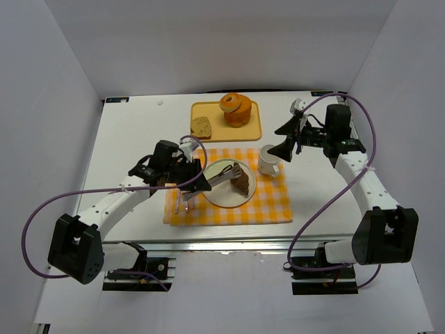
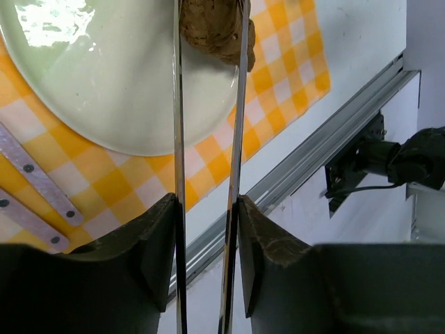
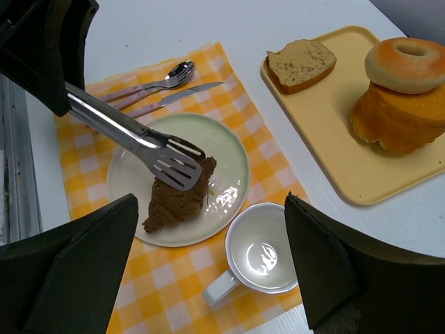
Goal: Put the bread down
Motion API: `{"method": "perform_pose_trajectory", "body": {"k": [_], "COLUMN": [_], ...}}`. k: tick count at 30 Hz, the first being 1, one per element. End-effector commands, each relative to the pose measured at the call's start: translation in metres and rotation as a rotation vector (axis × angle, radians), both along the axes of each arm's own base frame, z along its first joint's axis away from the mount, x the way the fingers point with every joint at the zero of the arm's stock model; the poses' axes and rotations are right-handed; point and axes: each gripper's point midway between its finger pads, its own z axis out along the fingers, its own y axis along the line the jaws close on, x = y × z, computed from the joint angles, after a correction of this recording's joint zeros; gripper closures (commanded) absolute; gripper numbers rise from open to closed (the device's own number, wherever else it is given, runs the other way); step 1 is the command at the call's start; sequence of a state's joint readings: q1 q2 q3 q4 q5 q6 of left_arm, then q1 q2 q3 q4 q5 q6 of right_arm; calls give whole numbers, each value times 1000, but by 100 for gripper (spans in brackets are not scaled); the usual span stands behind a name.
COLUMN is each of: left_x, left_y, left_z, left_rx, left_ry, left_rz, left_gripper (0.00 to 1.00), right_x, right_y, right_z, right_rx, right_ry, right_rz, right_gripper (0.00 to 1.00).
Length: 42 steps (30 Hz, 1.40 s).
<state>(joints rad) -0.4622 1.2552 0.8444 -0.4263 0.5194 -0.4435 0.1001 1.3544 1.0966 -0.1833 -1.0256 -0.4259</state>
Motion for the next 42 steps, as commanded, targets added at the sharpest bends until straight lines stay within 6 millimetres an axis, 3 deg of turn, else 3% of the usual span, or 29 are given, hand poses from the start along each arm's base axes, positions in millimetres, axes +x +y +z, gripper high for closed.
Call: {"method": "perform_pose_trajectory", "body": {"k": [1, 8, 16, 21, 25, 26, 28, 29, 32, 33, 36, 42], "left_x": [10, 14, 35, 52, 83, 103, 119, 141, 164, 182, 200, 217], "left_y": [-4, -3, 2, 15, 38, 43, 49, 48, 53, 52, 51, 42], "left_z": [19, 19, 49, 64, 71, 73, 70, 73, 68, 69, 63, 49], "left_rx": [-18, -3, 39, 131, 317, 379, 465, 508, 619, 663, 722, 798], "left_ry": [-82, -84, -175, -226, -293, -315, -314, -322, -312, -330, -343, -359], "left_rz": [-1, 2, 46, 82, 130, 165, 167, 189, 179, 180, 193, 194], "left_gripper": [51, 45, 45, 47, 52, 53, 55, 59, 61, 61, 59, 55], "right_x": [-8, -8, -7, -6, -8, -8, -8, -8, -8, -8, -8, -9], "right_y": [0, -1, -1, -1, 0, 0, 0, 0, 0, 0, 0, -2], "right_z": [13, 12, 11, 10, 9, 9, 9, 10, 11, 11, 11, 8], "right_rx": [14, 11, 13, 12, 13, 15, 17, 18, 17, 16, 16, 13], "right_ry": [-35, -35, -33, -31, -32, -32, -29, -32, -39, -39, -44, -38], "right_rz": [11, 7, 12, 12, 15, 19, 21, 22, 23, 24, 21, 14], "right_gripper": [11, 11, 11, 11, 10, 11, 11, 11, 11, 11, 11, 11]}}
